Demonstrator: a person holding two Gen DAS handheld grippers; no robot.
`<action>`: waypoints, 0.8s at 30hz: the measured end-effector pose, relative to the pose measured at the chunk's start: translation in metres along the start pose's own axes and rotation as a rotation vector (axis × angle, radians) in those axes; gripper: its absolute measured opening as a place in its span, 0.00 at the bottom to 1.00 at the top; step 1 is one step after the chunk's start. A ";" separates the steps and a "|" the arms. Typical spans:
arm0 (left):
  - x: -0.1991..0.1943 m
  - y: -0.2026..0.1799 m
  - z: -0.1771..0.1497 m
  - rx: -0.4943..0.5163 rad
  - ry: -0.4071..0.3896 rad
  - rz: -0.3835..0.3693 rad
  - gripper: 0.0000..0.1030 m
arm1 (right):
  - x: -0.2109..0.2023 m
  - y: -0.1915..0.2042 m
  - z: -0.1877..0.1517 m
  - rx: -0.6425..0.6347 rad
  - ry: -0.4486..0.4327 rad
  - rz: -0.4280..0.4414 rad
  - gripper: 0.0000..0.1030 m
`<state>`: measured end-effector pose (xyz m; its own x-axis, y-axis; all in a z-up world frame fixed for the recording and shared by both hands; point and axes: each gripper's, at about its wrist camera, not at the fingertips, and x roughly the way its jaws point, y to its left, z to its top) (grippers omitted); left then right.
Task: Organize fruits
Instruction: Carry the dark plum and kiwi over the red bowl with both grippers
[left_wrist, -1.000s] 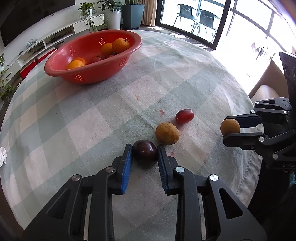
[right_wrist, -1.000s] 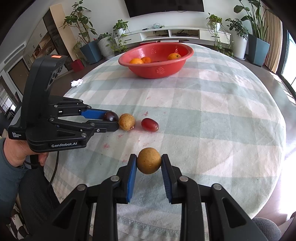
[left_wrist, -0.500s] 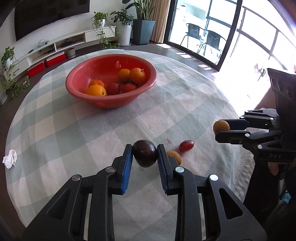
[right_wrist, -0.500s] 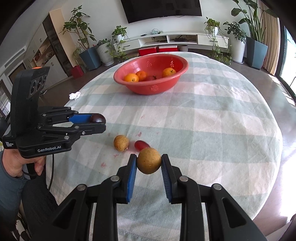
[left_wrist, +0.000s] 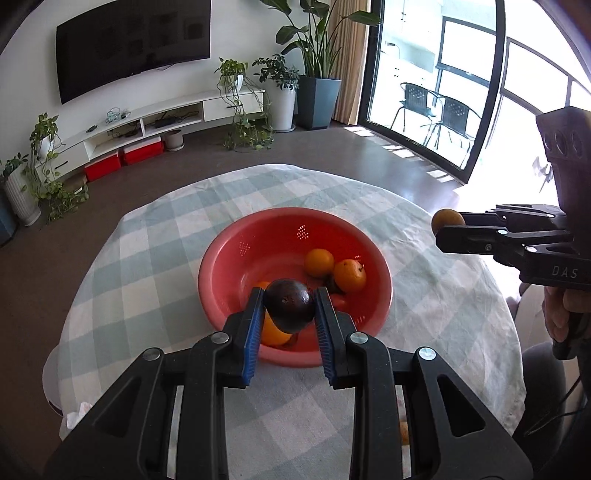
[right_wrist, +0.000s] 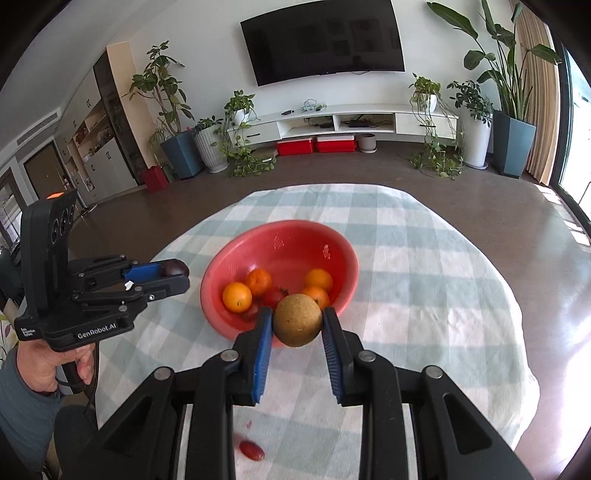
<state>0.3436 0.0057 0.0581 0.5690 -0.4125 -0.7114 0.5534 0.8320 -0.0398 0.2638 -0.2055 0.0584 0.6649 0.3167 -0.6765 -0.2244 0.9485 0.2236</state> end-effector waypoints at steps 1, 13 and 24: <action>0.007 0.001 0.006 0.006 0.006 0.003 0.24 | 0.007 0.000 0.009 -0.004 0.004 0.011 0.28; 0.099 0.014 0.023 0.047 0.096 0.031 0.24 | 0.119 -0.008 0.049 0.003 0.175 0.034 0.28; 0.137 0.024 0.021 0.046 0.126 0.042 0.25 | 0.166 -0.011 0.049 -0.003 0.263 0.019 0.28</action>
<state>0.4472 -0.0382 -0.0256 0.5131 -0.3258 -0.7941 0.5600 0.8282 0.0220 0.4110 -0.1629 -0.0222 0.4530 0.3221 -0.8313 -0.2368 0.9424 0.2361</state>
